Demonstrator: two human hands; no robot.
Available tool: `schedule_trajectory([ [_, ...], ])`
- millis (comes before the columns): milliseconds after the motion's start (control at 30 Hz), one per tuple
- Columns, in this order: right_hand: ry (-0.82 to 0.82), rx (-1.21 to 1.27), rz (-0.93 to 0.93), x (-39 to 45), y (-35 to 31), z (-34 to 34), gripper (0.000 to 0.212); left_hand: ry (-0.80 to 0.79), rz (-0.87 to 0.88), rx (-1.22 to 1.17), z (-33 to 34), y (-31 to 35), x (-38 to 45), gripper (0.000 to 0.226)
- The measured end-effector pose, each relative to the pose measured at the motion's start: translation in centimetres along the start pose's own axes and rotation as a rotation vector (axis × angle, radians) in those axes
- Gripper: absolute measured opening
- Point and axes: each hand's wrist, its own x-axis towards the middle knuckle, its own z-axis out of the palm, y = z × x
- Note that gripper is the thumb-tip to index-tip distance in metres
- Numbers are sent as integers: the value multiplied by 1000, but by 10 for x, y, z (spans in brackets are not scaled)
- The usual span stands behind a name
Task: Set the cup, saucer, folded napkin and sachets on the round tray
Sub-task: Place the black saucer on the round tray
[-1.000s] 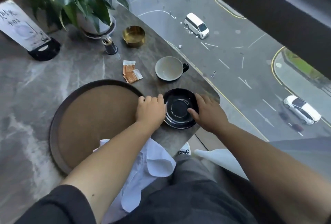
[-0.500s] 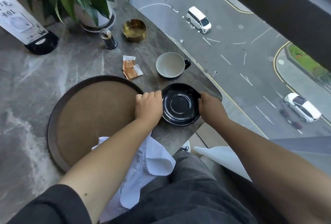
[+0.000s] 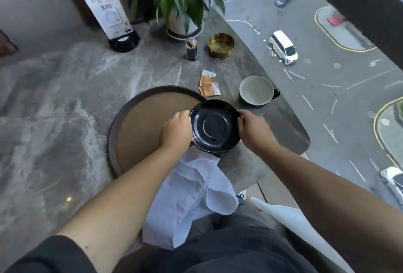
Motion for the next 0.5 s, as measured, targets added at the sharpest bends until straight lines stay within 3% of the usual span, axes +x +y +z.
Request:
schedule_trajectory([
  [233,-120,9,-125,19,-67,51,26,89,-221,-40,-27,-71,-23,18],
  [500,-249,9,-202,26,-126,105,30,148,-383,73,-43,-139,-51,17],
])
